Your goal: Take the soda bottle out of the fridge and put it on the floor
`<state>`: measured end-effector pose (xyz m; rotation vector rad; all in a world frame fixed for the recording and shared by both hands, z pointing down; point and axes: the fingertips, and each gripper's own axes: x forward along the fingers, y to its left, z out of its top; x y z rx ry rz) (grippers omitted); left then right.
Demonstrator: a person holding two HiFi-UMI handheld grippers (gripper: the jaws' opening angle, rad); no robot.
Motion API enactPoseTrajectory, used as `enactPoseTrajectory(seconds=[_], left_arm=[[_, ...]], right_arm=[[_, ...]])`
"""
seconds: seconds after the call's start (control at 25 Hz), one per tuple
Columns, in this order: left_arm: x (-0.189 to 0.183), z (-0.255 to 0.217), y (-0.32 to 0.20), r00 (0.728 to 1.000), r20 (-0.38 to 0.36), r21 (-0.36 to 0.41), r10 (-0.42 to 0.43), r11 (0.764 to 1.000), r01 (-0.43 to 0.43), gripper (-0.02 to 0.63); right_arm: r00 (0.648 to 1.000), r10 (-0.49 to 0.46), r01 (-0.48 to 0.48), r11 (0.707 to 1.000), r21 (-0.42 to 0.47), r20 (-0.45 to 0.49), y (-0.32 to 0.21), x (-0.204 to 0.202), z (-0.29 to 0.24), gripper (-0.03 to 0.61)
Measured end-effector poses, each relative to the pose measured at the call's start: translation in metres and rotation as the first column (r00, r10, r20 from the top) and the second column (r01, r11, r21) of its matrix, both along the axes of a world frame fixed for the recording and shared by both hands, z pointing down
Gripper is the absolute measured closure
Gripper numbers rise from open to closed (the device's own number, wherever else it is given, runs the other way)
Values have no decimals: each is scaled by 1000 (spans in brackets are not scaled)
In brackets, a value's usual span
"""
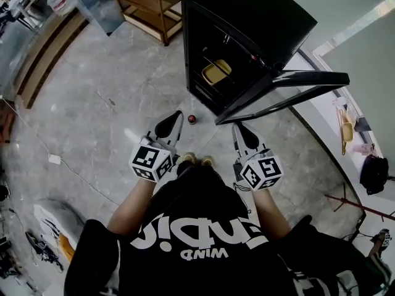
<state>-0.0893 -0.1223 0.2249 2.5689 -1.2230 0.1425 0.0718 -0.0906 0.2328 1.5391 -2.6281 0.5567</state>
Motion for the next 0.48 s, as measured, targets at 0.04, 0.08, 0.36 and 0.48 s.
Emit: enactPoseTrajectory(seconds=[0.04,0.08,0.36,0.48], left_arm=[[-3,-5,1,1000,-6,1,-9,1000,9,607],[-5,-10,1,1000,-10,4,-16,1000,16,607],[-8,-26,6,999,-29,42,-35,998,37,607],[-15,-25,6,998,-34,52,-51,997,53,607]], right_arm=[[1000,3,-3,1000,2,-3,1,4,-4,555],[1000,7,-7,1000,6,-4,2,7,-7,555],[998,51,-50,998,43,-24,-3,28,-24,555],[997,51,-46,996,77,-65,-8,25,-27,555]])
